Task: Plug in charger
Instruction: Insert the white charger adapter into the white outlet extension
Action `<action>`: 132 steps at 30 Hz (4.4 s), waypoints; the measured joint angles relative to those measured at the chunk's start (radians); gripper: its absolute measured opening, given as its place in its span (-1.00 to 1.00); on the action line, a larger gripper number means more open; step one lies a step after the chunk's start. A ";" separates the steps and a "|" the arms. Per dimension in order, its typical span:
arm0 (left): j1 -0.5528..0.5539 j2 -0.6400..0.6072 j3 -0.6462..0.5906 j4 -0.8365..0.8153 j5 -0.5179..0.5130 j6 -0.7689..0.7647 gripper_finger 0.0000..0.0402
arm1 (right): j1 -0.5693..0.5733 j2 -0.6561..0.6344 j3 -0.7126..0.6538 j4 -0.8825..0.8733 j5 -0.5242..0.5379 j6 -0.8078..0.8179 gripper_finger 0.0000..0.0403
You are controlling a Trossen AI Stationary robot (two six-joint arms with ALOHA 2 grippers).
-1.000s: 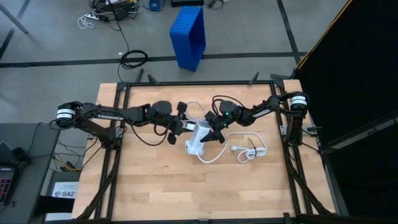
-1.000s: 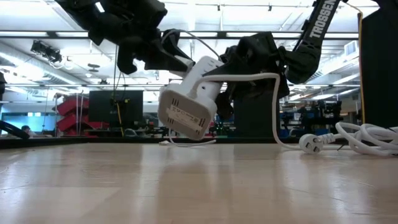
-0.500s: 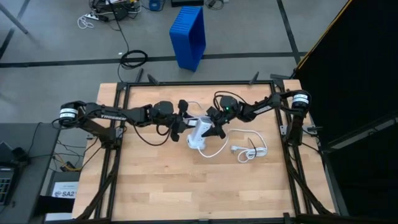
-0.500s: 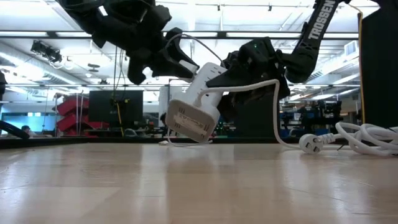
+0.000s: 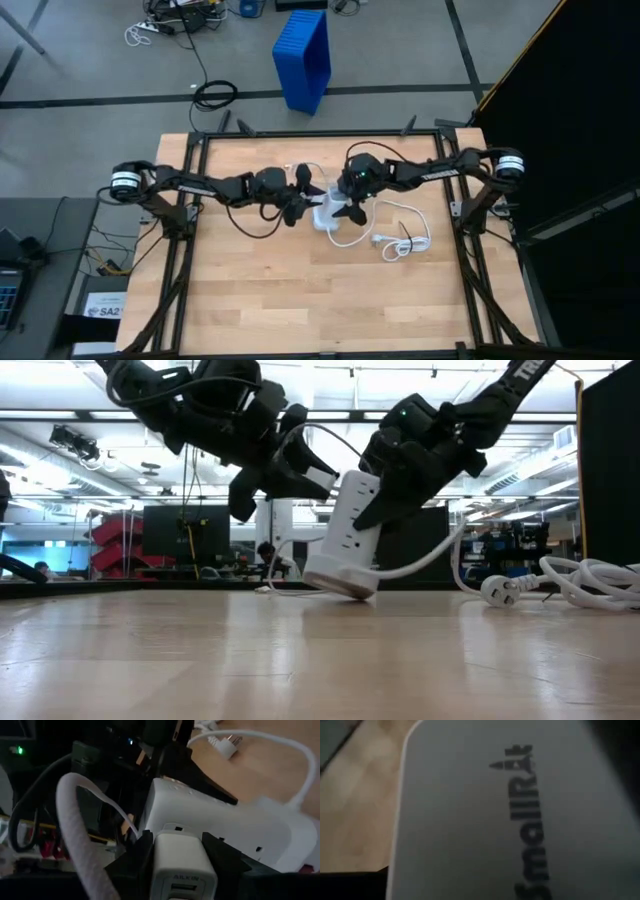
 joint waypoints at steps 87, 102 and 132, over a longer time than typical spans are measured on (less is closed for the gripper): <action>-0.072 0.057 -0.007 0.033 -0.134 -0.069 -0.50 | 0.221 -0.156 0.113 -0.473 0.326 0.104 0.51; -0.080 0.030 -0.005 0.034 -0.258 -0.061 -1.00 | 0.253 -0.162 0.112 -0.460 0.362 0.106 0.42; -0.084 -0.276 -0.002 -0.021 -0.313 -0.118 -1.00 | 0.326 -0.336 0.111 -0.383 0.482 0.087 0.47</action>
